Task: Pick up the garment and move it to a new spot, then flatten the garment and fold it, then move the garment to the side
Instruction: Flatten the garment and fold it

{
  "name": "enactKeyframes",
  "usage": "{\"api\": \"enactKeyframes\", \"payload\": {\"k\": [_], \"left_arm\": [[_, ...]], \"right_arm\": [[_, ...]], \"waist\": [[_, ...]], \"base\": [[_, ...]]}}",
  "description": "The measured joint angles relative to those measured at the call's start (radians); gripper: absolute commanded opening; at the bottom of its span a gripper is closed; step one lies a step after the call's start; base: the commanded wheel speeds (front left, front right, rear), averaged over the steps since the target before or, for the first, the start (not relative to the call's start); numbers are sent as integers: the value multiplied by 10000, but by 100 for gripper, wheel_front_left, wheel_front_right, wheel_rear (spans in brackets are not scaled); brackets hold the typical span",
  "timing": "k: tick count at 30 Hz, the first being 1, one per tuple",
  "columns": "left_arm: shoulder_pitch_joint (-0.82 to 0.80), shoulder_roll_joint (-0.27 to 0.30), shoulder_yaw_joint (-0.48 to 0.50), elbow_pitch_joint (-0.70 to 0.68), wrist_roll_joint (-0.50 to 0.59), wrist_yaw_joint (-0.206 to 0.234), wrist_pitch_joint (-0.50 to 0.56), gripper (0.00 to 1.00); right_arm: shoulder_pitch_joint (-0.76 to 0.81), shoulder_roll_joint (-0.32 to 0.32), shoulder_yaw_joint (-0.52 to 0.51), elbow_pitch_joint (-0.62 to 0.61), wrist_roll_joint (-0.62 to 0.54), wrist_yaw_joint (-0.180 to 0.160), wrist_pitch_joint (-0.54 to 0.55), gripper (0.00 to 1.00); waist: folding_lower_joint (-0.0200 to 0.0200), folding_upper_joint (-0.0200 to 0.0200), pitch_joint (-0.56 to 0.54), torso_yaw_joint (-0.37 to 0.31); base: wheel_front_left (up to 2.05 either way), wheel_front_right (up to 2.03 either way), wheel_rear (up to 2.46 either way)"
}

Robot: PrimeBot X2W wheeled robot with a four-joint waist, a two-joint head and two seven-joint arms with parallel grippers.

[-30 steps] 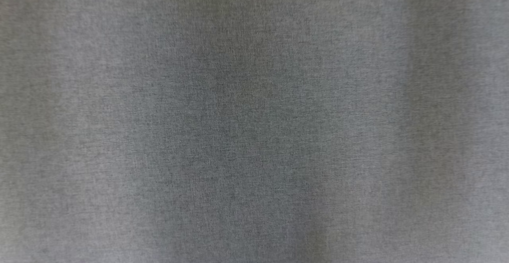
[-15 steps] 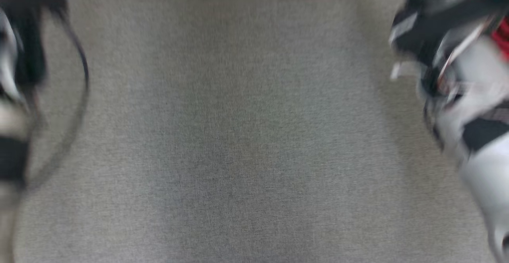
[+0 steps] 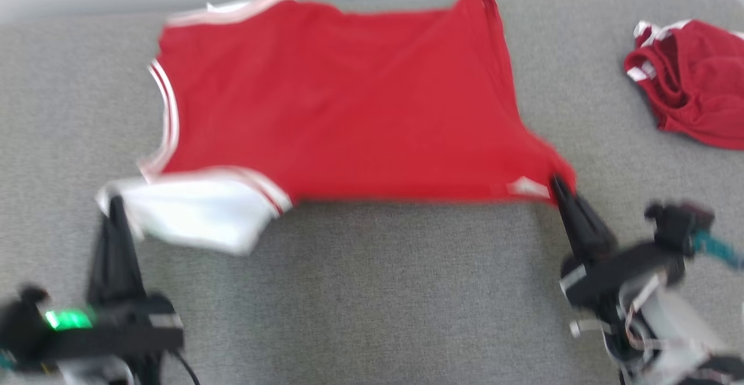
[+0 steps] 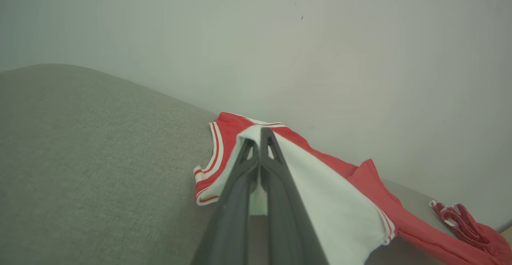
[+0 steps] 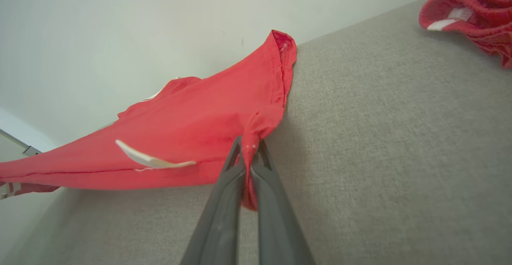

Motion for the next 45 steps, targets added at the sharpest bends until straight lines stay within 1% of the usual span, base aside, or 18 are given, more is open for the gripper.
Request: {"api": "enactKeyframes", "payload": {"k": [3, 8, 11, 16, 22, 25, 29, 33, 35, 39, 42, 45], "left_arm": [[1048, -550, 159, -19, 111, -174, 0, 0], [2459, -1287, 464, -8, 477, -353, 0, 0], [3097, -1555, 556, 82, 570, -453, 2, 0], [3820, -1787, 439, 238, 656, -635, 0, 0], [4020, -1699, 364, 355, 882, -842, 0, 0], [3642, -1457, 244, 247, 1030, -963, 123, 0], [2804, -1011, 23, 303, 1290, -1131, 571, 0], [1824, -650, -163, 665, 1386, -1325, 1009, 0], [1303, -556, -184, 959, 1383, -1348, 1110, 0], [296, -297, -180, 1797, 1310, -1496, 1294, 0], [-361, -278, -190, 2474, 1227, -1549, 1317, 0], [-1010, -121, -198, 3271, 1218, -1601, 1310, 0]], "right_arm": [[1080, 35, -378, -130, -299, 0, 58, 0], [2686, 351, -974, -525, -842, 0, 299, 0], [3631, 589, -1484, -792, -1116, 0, 591, 0], [5116, 1131, -2313, -1442, -1597, 0, 1131, 0], [5853, 1801, -2957, -2456, -2109, 0, 1801, 0], [5828, 2033, -3049, -2871, -2265, 0, 2142, 0], [5534, 2276, -3058, -3020, -2307, 0, 2573, 0], [4860, 2364, -2970, -2805, -2301, 0, 2922, 0], [4467, 2414, -2951, -2594, -2242, 0, 3005, 0], [3639, 2548, -2857, -2025, -2065, 0, 3170, 0], [3043, 2589, -2869, -1547, -1950, 0, 3279, 0], [2510, 2606, -2823, -1089, -1925, -2, 3348, 0]], "waist": [[1, 0, -284, 83], [1, 0, -760, 256], [1, 0, -1041, 365], [2, 0, -1419, 553], [3, 2, -1569, 550], [3, 2, -1550, 436], [4, 3, -1508, 249], [4, 3, -1426, 26], [4, 3, -1355, -69], [5, 3, -1179, -232], [5, 4, -1032, -308], [5, 4, -901, -346]], "base": [[0, 0, 0], [0, 0, 0], [0, 0, 0], [0, 0, 0], [0, 0, 0], [0, 0, 0], [0, 0, 0], [0, 0, 0], [0, 0, 0], [0, 0, 0], [0, 0, 0], [0, 0, 0]]}}
